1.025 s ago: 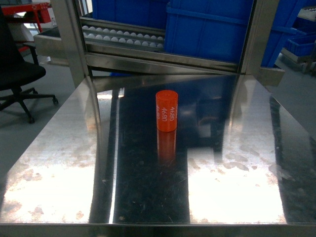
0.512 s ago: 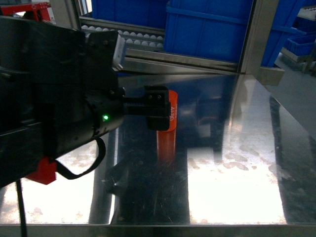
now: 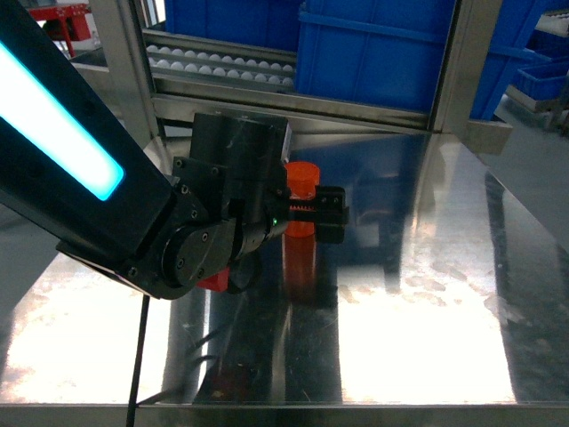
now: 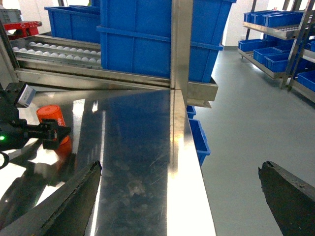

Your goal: Pick capacitor and pack into box

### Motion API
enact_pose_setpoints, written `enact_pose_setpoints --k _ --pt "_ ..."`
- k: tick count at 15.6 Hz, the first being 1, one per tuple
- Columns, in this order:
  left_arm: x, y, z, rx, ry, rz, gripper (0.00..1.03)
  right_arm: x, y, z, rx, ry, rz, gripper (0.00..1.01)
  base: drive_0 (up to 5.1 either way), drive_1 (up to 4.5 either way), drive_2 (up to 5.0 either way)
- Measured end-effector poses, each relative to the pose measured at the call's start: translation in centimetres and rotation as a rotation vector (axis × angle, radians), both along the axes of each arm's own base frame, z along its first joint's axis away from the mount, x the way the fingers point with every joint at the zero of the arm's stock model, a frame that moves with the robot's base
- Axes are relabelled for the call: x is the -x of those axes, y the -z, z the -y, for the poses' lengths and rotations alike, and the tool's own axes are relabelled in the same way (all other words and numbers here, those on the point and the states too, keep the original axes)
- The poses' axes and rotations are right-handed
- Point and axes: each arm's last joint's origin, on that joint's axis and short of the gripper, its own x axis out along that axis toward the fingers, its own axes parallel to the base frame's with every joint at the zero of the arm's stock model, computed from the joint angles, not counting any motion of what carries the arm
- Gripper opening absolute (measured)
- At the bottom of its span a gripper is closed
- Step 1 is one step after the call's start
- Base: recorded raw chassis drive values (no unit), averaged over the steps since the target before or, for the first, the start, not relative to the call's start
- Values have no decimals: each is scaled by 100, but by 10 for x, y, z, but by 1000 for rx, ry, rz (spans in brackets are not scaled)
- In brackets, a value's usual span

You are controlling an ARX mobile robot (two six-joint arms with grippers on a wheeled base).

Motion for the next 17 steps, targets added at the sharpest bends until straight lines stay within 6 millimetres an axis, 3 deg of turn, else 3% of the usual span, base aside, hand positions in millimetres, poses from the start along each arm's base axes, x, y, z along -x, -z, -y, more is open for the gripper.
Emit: enact_pose_setpoints --k 2,7,9,11,13,14,17 --pt "-7 2 2 5 -3 8 98 0 0 0 0 0 0 98 0 0 0" --pt "-11 0 2 13 7 -27 46 0 0 0 0 0 0 98 0 0 0" --pt "0 -10 -6 16 -8 -24 45 0 0 0 0 0 0 98 0 0 0" --pt "20 -50 -23 42 -46 76 45 0 0 0 0 0 0 98 0 0 0" --pt "56 -109 -57 74 -136 238 45 0 0 0 0 0 0 98 0 0 0" --pt "76 -122 -72 87 -164 275 45 0 0 0 0 0 0 98 0 0 0" --pt "145 -129 -105 61 -259 312 45 0 0 0 0 0 0 98 0 0 0"
